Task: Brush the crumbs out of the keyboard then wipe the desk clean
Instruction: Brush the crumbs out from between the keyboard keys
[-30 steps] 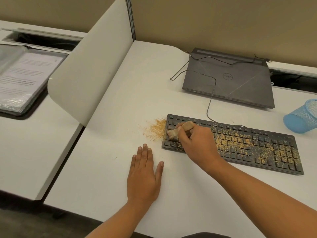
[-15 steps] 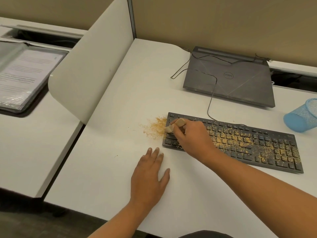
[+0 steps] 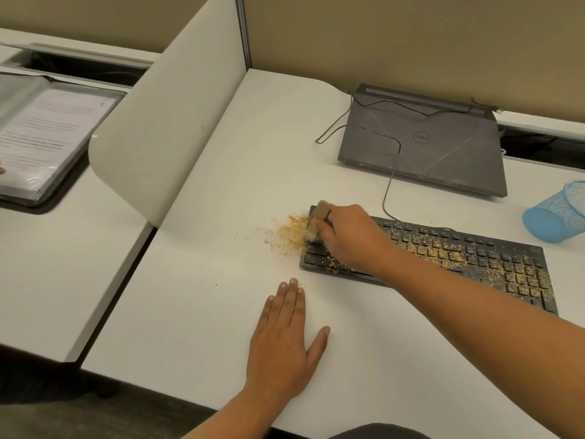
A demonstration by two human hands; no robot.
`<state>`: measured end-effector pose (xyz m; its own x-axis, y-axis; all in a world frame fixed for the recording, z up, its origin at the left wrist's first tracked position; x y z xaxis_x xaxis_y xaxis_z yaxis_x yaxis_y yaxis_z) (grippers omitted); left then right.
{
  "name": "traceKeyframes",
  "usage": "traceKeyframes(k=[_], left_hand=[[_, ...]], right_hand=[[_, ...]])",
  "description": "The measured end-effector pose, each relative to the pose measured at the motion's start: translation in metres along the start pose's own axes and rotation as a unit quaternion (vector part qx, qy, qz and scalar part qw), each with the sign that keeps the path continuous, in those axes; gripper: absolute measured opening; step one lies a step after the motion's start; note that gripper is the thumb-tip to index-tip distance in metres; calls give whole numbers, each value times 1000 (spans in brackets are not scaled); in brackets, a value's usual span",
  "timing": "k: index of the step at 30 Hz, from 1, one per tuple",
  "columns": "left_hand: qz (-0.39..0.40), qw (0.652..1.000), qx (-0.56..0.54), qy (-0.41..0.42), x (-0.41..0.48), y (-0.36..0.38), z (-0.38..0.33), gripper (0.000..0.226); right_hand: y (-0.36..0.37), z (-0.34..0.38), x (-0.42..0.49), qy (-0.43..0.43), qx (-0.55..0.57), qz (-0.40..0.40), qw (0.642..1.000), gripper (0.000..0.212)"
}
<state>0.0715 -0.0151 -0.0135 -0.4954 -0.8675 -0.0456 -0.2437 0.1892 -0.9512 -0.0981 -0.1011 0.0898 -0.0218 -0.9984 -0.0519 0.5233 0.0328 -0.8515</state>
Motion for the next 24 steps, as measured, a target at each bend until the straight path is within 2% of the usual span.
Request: traceKeyframes(k=[2,5,9,14,17,21,24], left_hand=[[2,1000,0,-3,0,0,0,73],[4,1000,1,-2,1,0,0,73],[6,1000,4,-5,1,0,0,73],[8,1000,4,-5,1,-1,-1,74],[12,1000,9,-6,1,-2,-1,74],[11,1000,4,-2,1,-2,-2,73],[8,1000,3,1,1,-4,-3,72]], right_hand=[[5,4,0,-4,16,7,1000,32],[-3,1,2,12,2,-39,999,32],[4,5,-3,17,8,-2,1000,30],[-9,-8,-3,35,5,-64,997,28],[0,-7,-5,19,26,-32,999,28],[-15,-15,-6,39,30,-90,995,25],[-10,-12,-7,29,38,-59,997,26]])
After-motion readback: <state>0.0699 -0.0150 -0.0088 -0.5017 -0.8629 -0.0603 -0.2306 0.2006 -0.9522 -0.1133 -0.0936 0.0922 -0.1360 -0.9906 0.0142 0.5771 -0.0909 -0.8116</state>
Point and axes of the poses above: each hand's wrist, its own x-axis towards the middle knuckle, its own y-axis out of the palm, z = x × y, the point moved 7 cm from there along x, towards the middle knuckle, and after that the axes turned 8 degrees about -y, right-handed, at the moved point
